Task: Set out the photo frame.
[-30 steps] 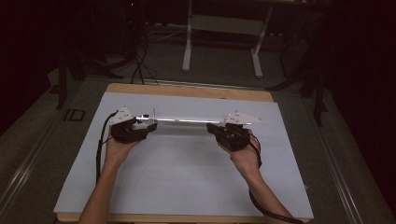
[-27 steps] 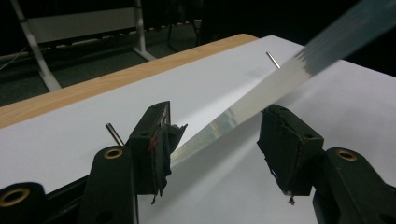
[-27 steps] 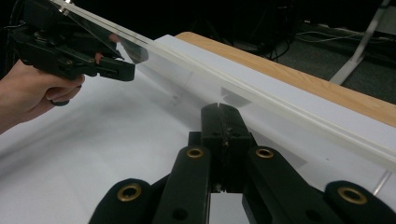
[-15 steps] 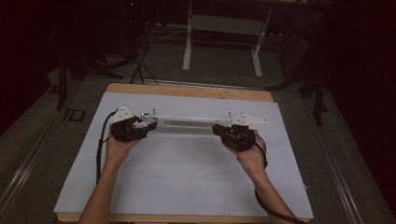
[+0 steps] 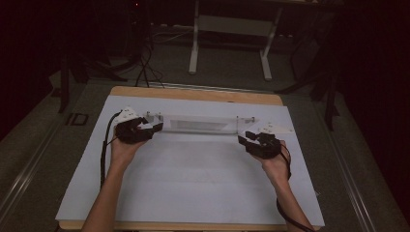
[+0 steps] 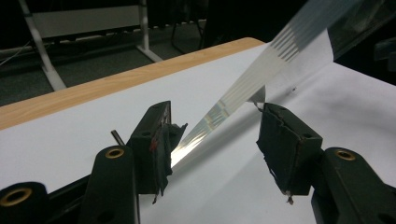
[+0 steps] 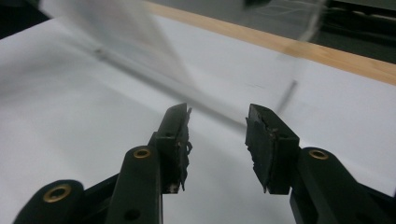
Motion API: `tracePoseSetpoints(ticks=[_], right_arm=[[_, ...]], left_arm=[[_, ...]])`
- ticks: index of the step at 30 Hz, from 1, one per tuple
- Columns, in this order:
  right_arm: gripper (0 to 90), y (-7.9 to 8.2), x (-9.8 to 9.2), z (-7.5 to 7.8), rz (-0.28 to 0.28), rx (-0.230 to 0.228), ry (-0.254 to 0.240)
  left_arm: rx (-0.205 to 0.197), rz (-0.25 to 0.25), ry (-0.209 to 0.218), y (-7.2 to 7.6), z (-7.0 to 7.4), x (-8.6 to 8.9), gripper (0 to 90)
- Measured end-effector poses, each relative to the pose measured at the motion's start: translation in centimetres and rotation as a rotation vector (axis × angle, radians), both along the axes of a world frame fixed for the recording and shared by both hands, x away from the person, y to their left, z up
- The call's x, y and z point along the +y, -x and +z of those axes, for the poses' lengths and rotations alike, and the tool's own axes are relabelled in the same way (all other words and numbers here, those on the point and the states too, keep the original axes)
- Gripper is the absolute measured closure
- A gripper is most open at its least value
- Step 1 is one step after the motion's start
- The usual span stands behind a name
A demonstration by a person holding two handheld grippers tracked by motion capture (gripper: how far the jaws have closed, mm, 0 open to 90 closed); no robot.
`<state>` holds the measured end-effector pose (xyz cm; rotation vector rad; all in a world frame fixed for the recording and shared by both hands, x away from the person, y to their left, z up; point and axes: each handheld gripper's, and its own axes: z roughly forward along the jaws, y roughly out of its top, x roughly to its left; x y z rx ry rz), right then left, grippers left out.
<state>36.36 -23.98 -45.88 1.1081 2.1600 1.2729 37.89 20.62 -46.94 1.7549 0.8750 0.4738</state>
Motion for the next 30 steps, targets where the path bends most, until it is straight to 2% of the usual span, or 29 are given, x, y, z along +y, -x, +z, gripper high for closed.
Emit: tracePoseSetpoints(ticks=[3, 5, 10, 12, 15, 20, 24, 28, 30], right_arm=[[55.4, -0.9, -0.6, -0.2, -0.023, 0.0, -0.011], [52.1, -1.7, -0.7, -0.3, -0.017, -0.017, 0.012], [49.1, -3.4, -0.1, -0.5, 0.035, -0.073, 0.032], [48.6, -3.9, 0.1, -0.5, 0.058, -0.089, 0.025], [48.6, -4.1, 0.4, -0.6, 0.06, -0.112, 0.031], [48.5, -4.6, 0.3, -0.6, 0.051, -0.107, 0.011], [48.5, -4.9, 0.3, -0.5, 0.045, -0.106, 0.001], [48.4, -5.1, 0.4, -0.5, 0.036, -0.104, -0.007], [48.2, -5.2, 0.3, -0.5, 0.035, -0.1, -0.016]], left_arm=[[0.0, 0.003, 0.004, -0.1, 0.0, 0.0, 45.2], [0.0, 0.004, 0.005, -0.1, 0.0, 0.0, 45.2], [-0.002, 0.001, 0.004, -0.2, 0.0, 0.0, 45.1], [-0.004, 0.008, -0.004, -0.2, 0.1, 0.0, 45.6], [-0.01, 0.022, -0.007, -0.5, 0.2, -0.2, 46.0], [-0.042, 0.051, -0.024, -0.6, 0.1, -0.5, 45.7], [-0.083, 0.072, -0.036, -0.8, -0.1, -0.8, 40.3], [-0.087, 0.063, -0.031, -1.2, -0.1, -1.1, 39.8], [-0.083, 0.069, -0.046, -1.4, -0.2, -1.4, 39.8]])
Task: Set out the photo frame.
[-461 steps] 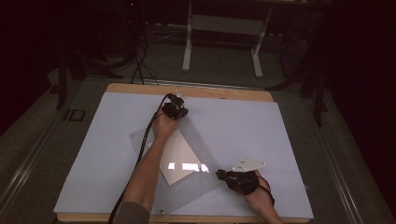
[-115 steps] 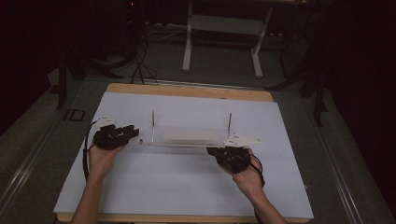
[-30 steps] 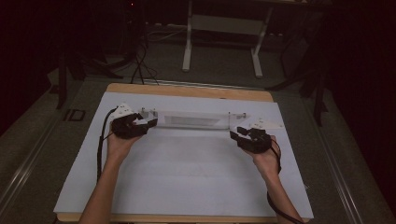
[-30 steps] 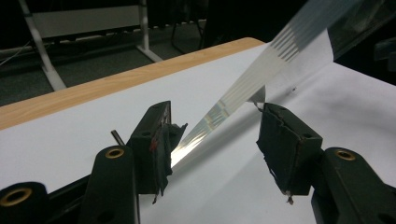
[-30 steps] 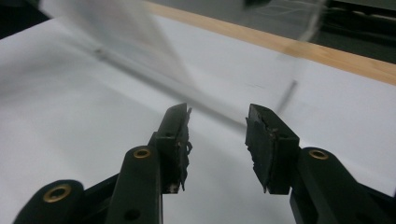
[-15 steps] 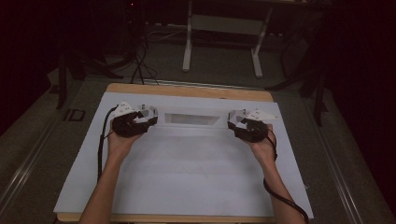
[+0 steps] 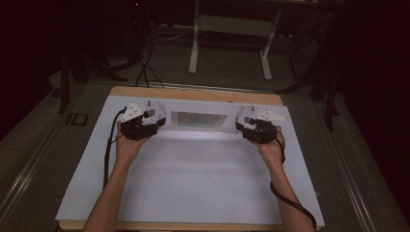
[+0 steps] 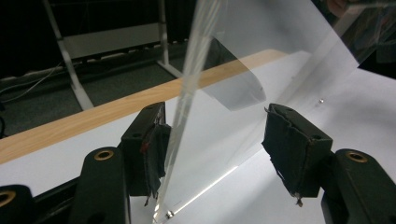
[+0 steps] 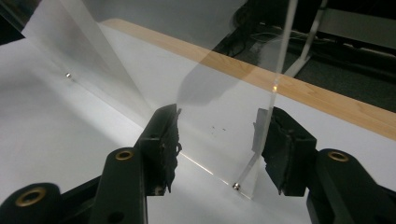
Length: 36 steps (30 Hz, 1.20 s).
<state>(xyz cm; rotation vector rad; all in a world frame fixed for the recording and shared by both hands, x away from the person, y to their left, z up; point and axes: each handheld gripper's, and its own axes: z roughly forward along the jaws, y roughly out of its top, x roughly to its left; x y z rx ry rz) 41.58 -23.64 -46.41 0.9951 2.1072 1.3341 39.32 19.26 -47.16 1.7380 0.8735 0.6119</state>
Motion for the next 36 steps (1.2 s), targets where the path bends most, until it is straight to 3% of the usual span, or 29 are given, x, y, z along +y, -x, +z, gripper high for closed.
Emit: tracePoseSetpoints(ticks=[9, 16, 21, 28, 31, 36], right_arm=[[47.9, -0.8, 0.0, -0.2, -0.001, 0.008, -0.014], [47.8, -1.1, 0.8, -0.3, -0.043, -0.039, 0.032], [47.9, -1.4, 1.2, -0.2, -0.068, -0.048, 0.044], [47.8, -2.1, 1.4, -0.2, -0.094, -0.044, 0.023], [47.7, -2.2, 1.4, -0.2, -0.1, -0.036, 0.006], [48.1, -1.8, 1.2, -0.1, -0.092, -0.008, -0.038]], left_arm=[[0.004, 0.023, 0.033, -0.5, -0.1, 0.0, 42.0], [0.015, 0.039, 0.044, -1.4, 0.1, -0.1, 42.8], [0.017, 0.047, 0.045, -1.8, 0.2, -0.1, 43.3], [0.009, 0.101, 0.014, -2.5, 0.5, -0.8, 42.3], [-0.016, 0.124, 0.008, -2.2, 0.6, -1.0, 42.2], [0.023, 0.125, 0.04, -1.9, 0.7, -0.8, 42.7]])
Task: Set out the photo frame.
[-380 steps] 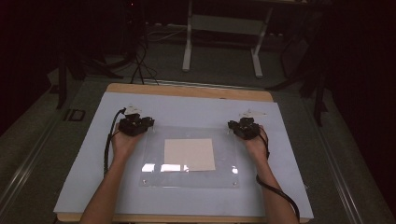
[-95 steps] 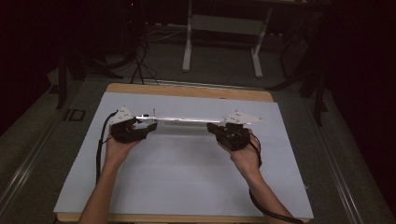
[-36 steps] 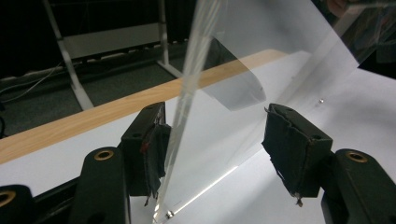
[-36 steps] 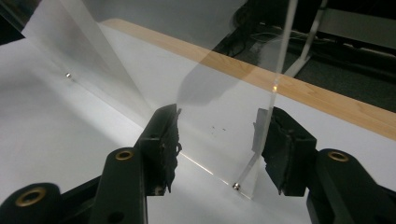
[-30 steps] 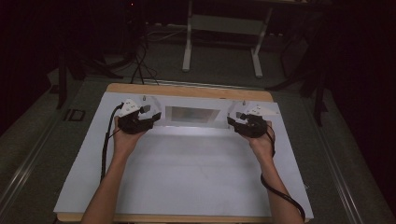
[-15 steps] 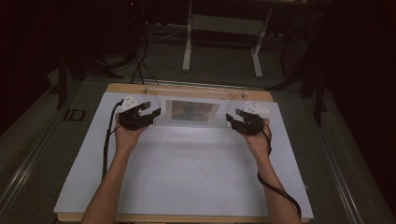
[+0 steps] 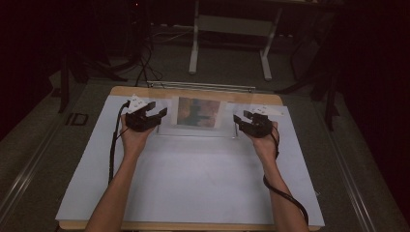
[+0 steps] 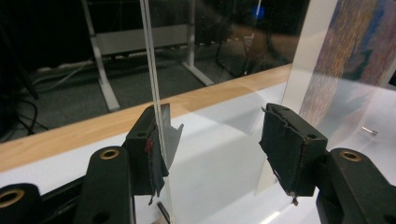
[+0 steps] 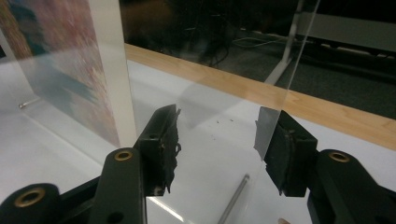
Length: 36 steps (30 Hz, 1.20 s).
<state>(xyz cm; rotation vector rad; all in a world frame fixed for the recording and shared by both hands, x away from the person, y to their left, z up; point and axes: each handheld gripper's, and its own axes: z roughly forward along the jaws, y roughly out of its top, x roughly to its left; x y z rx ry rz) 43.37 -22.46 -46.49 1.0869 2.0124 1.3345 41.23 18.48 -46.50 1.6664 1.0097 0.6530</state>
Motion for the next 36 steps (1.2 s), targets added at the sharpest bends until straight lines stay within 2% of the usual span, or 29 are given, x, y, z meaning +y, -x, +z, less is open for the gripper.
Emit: tracePoseSetpoints(ticks=[2, 3, 6, 9, 12, 18, 25, 36], right_arm=[[48.1, 0.2, 0.0, 0.1, 0.0, 0.002, 0.004], [48.1, 0.3, 0.0, 0.2, 0.001, 0.003, 0.006], [48.1, 0.8, 0.0, 0.6, -0.001, 0.038, 0.01], [48.1, 1.1, -0.1, 0.9, 0.004, 0.065, 0.01], [48.2, 1.5, -0.2, 1.2, 0.011, 0.087, 0.009], [48.1, 2.5, -0.2, 1.4, 0.014, 0.124, 0.01], [48.2, 3.2, -0.5, 1.6, 0.006, 0.146, 0.016], [48.3, 3.7, -0.6, 1.2, 0.008, 0.128, 0.001]], left_arm=[[0.008, 0.001, 0.002, 0.1, 0.1, 0.0, 42.7], [0.024, -0.001, 0.006, 0.3, 0.2, 0.0, 42.7], [0.063, 0.0, 0.013, 0.7, 0.7, 0.0, 42.8], [0.099, 0.005, 0.037, 1.1, 1.1, 0.0, 43.3], [0.127, 0.008, 0.04, 1.6, 1.5, 0.0, 43.6], [0.145, -0.004, 0.041, 2.7, 1.8, 0.1, 44.6], [0.159, -0.013, 0.049, 2.9, 1.6, -0.1, 44.7], [0.156, -0.021, 0.07, 3.4, 1.2, 0.1, 44.5]])
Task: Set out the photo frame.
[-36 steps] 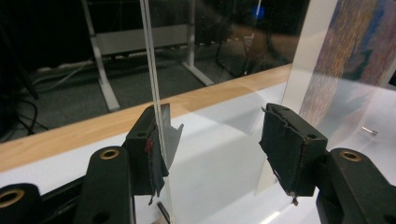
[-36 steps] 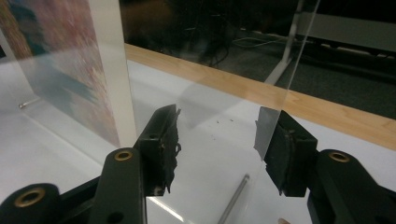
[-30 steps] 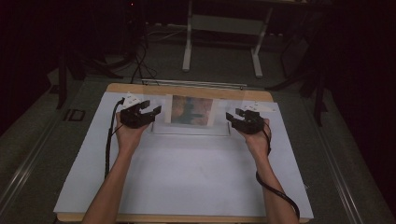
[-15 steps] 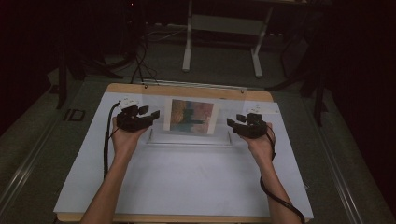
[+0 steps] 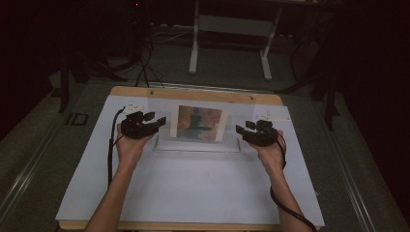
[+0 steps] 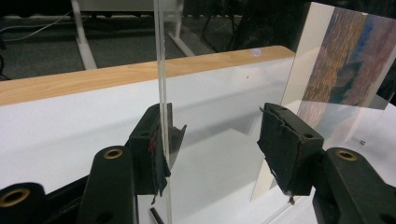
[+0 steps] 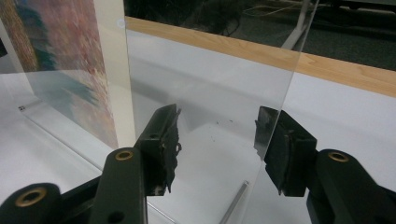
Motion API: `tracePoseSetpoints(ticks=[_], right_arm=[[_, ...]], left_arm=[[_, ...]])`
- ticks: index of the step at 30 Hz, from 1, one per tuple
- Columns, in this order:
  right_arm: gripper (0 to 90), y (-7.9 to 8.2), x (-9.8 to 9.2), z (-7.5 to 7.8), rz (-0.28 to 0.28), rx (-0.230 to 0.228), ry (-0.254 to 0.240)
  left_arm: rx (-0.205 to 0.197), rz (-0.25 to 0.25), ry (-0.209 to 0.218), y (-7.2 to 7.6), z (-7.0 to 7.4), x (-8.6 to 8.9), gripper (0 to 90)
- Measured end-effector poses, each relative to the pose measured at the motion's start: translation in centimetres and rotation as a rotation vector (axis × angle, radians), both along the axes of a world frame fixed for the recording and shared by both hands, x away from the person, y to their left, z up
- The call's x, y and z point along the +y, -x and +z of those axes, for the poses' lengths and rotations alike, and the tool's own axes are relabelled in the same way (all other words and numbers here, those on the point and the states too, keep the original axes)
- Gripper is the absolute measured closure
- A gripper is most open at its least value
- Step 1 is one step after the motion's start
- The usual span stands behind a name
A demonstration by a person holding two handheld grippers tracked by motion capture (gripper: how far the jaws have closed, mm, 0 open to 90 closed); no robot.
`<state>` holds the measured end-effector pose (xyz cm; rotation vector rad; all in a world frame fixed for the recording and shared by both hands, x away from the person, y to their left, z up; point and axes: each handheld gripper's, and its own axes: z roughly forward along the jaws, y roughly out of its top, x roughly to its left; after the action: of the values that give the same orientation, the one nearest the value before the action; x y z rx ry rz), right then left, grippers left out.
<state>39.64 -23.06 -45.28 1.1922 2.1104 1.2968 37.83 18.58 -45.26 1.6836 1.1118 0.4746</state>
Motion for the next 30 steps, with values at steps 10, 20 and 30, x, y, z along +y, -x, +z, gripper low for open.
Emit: tracePoseSetpoints(ticks=[10, 20, 30], right_arm=[[48.3, 1.0, 0.0, -0.5, -0.004, -0.02, 0.0], [48.0, 1.2, -0.1, -0.7, 0.003, -0.037, -0.005], [39.6, 1.2, 0.0, -0.8, -0.001, -0.045, 0.017]], left_arm=[[-0.013, -0.021, 0.022, 0.7, -0.5, 0.3, 44.9], [-0.021, -0.024, 0.043, 1.0, -0.9, 0.4, 44.2], [-0.005, -0.018, 0.005, 1.2, -1.6, 0.2, 35.6]])
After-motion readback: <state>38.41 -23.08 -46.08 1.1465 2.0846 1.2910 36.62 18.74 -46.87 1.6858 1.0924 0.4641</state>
